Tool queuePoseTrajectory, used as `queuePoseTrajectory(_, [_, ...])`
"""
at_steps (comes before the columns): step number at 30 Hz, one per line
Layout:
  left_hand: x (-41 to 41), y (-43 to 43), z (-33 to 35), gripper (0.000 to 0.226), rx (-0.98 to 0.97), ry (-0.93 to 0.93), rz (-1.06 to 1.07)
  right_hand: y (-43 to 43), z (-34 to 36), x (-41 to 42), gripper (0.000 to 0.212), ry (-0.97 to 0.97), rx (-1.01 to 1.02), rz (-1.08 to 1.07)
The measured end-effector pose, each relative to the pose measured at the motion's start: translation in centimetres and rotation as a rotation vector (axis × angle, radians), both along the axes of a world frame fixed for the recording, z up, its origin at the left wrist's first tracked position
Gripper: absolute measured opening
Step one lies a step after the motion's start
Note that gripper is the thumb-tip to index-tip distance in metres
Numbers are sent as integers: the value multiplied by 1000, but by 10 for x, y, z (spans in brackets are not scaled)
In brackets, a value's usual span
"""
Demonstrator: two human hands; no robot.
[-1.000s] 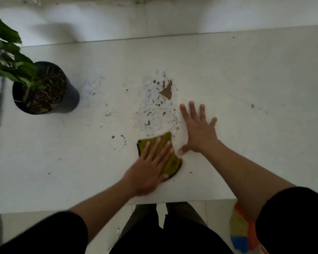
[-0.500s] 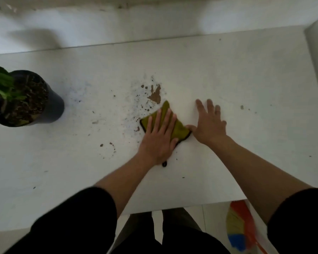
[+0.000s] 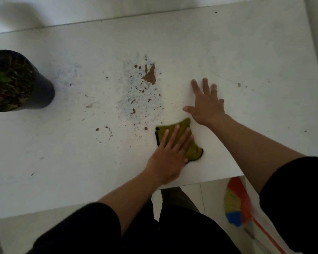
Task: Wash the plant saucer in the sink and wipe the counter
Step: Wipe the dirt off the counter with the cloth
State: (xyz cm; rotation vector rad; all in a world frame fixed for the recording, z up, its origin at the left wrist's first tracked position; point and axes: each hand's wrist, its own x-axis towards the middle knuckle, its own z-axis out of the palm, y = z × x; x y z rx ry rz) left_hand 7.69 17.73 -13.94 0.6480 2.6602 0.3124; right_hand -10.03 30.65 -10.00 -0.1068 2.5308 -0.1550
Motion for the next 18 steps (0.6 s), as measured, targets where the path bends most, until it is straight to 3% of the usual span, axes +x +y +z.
queuePoseTrajectory(5, [71,7,-2,70,46,-2,-239,-4,0,4,90,-20,8,-25])
queuePoseTrajectory(9, [77,-19,-3,67,80,10,-287,-6,0,12,86,-17,11,-26])
queuePoseTrajectory(18, [-39,-107,-8,65,-9,59,167,-27,-1,32,80,24,44,-6])
